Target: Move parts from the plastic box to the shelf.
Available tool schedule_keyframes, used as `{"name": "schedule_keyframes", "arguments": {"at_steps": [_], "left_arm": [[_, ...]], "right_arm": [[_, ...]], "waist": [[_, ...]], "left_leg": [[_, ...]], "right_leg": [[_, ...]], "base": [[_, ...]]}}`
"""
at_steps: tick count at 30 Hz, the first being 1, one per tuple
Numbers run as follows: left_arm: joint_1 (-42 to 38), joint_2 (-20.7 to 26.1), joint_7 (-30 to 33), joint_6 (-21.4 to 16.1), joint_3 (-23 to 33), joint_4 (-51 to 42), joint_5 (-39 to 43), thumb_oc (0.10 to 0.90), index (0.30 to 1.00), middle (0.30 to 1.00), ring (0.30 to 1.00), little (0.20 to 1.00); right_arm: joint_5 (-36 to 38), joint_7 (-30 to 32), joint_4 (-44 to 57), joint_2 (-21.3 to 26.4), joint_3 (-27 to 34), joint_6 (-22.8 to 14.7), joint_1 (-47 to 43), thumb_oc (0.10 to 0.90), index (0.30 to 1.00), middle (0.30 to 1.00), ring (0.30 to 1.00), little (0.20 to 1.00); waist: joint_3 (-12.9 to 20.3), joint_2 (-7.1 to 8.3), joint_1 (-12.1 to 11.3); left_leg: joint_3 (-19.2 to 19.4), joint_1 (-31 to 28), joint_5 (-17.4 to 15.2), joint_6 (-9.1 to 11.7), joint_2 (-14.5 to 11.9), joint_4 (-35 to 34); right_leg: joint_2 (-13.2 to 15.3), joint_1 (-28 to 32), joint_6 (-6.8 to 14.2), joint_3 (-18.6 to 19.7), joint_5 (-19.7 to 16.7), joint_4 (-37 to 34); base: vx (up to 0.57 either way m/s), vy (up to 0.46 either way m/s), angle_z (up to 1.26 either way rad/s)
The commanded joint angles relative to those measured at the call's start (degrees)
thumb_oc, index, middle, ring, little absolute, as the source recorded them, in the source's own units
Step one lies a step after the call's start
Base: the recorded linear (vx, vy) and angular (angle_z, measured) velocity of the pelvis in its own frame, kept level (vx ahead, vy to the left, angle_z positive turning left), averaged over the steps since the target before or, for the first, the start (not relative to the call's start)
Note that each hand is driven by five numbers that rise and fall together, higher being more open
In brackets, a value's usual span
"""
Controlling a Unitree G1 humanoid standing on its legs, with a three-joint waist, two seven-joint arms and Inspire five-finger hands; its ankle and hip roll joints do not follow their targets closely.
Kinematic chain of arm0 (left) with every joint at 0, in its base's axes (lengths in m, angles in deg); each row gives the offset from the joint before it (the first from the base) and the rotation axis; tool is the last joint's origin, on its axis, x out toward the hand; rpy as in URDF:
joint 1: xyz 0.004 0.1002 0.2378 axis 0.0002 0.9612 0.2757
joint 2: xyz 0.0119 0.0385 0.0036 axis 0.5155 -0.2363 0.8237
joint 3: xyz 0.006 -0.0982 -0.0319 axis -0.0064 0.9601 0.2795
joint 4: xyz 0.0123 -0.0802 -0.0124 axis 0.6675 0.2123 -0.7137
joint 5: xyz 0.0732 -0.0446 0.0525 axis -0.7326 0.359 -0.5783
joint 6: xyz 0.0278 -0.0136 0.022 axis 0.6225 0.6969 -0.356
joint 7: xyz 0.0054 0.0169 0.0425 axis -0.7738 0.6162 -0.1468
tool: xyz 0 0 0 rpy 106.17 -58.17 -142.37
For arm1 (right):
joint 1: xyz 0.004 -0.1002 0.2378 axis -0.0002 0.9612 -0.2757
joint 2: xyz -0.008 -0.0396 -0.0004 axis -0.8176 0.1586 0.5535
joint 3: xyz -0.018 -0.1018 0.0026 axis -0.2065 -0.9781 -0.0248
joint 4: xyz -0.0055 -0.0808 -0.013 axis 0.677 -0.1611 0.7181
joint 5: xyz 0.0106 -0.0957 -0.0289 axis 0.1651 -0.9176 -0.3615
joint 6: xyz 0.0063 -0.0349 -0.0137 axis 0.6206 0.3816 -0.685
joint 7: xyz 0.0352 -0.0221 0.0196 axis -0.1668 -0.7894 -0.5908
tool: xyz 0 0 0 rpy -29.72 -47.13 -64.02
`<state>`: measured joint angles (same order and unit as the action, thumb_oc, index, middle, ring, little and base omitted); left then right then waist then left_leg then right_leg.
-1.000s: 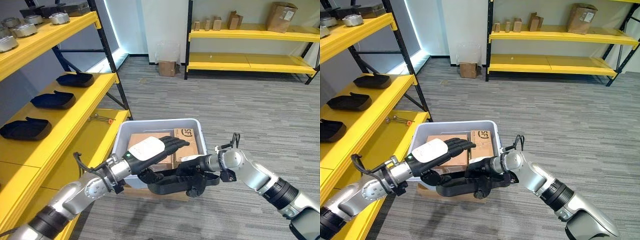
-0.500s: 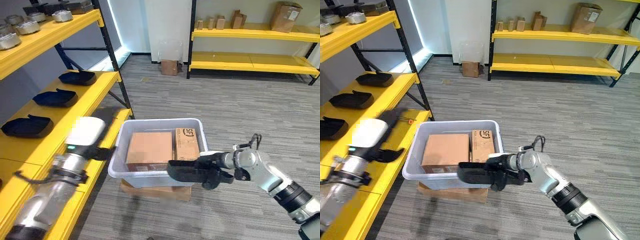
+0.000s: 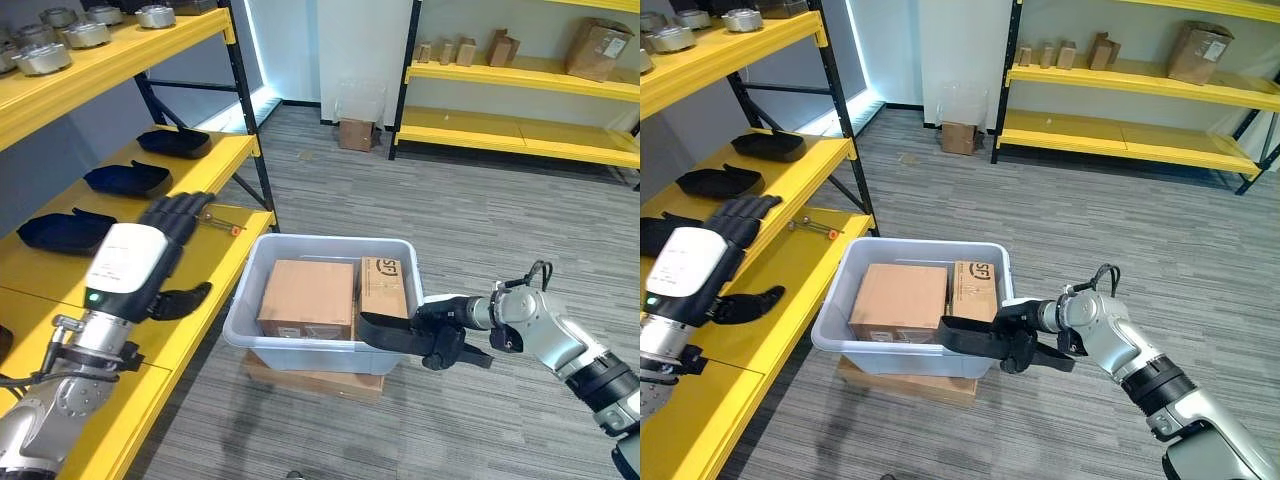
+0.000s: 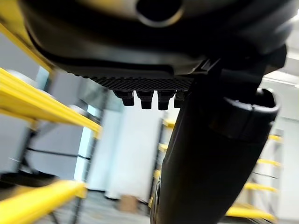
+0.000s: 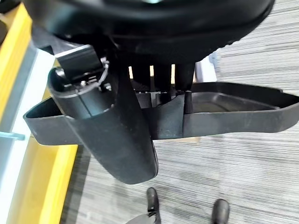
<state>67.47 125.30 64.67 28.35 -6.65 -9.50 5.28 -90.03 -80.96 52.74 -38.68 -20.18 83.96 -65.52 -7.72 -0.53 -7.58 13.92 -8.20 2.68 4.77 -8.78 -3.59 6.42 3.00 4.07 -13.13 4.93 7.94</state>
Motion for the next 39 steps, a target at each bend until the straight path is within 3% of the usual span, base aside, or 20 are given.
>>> {"name": "schedule_keyframes", "arguments": {"at_steps": [1,7,10,24,39], "left_arm": [[-5.64,6.30,-2.31,-5.72,-4.36,-3.66,4.38,0.900,1.000,1.000,1.000,1.000],[-10.65,3.79,-3.66,-6.88,-14.48,-3.54,-0.10,0.900,1.000,1.000,1.000,1.000],[-13.14,3.56,-2.97,-2.91,-17.99,-3.16,1.44,0.900,1.000,1.000,1.000,1.000],[-14.01,3.19,-3.56,-0.80,-19.80,-3.64,-0.26,0.900,1.000,1.000,1.000,1.000],[-14.60,2.64,-7.64,-1.82,-22.77,-3.64,1.32,0.900,1.000,1.000,1.000,1.000]], "right_arm": [[2.81,1.58,4.59,-3.17,1.37,-3.06,-9.91,0.400,0.300,0.300,0.300,0.300],[1.39,2.88,7.45,-7.67,-0.55,-2.38,-10.66,0.400,0.300,0.300,0.300,0.300],[1.98,3.42,8.14,-8.51,-1.63,-3.05,-10.86,0.400,0.300,0.300,0.300,0.300],[0.88,4.47,10.21,-9.54,-2.56,-7.36,-7.41,0.400,0.300,0.300,0.300,0.300],[-0.05,4.94,11.15,-9.46,-2.86,-11.95,-6.19,0.400,0.300,0.300,0.300,0.300]], "waist": [[3.05,1.89,0.72],[2.84,1.20,1.37],[2.87,1.08,1.72],[2.97,0.59,2.04],[3.01,0.49,2.51]], "left_leg": [[0.82,0.62,0.11,2.04,-4.29,-0.56],[1.38,0.58,-0.07,1.89,-4.21,-0.65],[1.75,0.56,-0.15,1.88,-4.19,-0.66],[2.41,0.50,-0.37,1.82,-4.44,-0.36],[3.08,0.57,-0.47,1.76,-4.56,-0.10]], "right_leg": [[7.29,4.19,4.21,-2.76,-1.96,-3.96],[7.56,3.84,4.44,-2.36,-2.23,-4.06],[7.70,3.65,4.69,-2.22,-2.29,-4.15],[8.07,3.24,5.04,-1.87,-2.31,-4.12],[8.22,2.77,5.29,-1.68,-2.39,-3.87]], "base": [[0.00,0.000,0.00],[-0.01,0.014,-0.05],[-0.01,0.011,-0.03],[0.00,0.005,-0.03],[0.00,0.000,0.00]]}}
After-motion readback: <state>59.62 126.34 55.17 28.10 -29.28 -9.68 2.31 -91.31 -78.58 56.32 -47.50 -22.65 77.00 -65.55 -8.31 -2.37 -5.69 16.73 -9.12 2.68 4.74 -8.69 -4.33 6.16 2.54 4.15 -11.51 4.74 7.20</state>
